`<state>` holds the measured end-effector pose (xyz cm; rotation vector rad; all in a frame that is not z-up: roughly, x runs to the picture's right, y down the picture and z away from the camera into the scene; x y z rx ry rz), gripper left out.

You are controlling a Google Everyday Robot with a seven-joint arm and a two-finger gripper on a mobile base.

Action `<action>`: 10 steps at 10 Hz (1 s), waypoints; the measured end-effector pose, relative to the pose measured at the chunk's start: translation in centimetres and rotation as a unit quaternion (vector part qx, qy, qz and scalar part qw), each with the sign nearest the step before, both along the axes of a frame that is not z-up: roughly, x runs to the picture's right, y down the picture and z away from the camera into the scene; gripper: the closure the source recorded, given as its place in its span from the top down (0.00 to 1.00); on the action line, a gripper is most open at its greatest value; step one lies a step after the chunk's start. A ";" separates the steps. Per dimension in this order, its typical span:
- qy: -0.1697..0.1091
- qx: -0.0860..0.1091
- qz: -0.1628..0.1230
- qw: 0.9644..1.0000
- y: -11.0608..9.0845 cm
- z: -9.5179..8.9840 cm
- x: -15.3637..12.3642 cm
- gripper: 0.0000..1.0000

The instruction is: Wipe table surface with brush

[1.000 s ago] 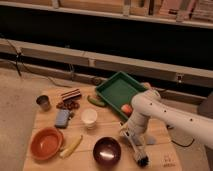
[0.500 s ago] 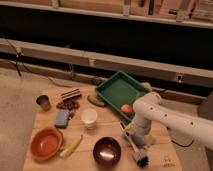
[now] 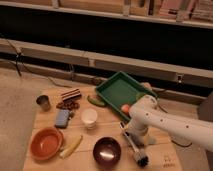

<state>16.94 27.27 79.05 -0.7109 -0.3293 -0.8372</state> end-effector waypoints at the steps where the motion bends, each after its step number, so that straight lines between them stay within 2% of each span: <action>1: 0.001 0.001 0.000 1.000 0.0 0.3 -0.2 0.80; 3: 0.006 0.001 0.000 1.000 0.1 1.0 -0.3 0.77; 4: 0.005 0.001 -0.001 1.000 0.1 1.4 -0.5 0.70; 8: 0.000 -0.003 0.000 1.000 -0.4 2.1 -1.2 0.31; 10: -0.001 -0.005 -0.002 1.000 -0.5 1.8 -1.2 0.07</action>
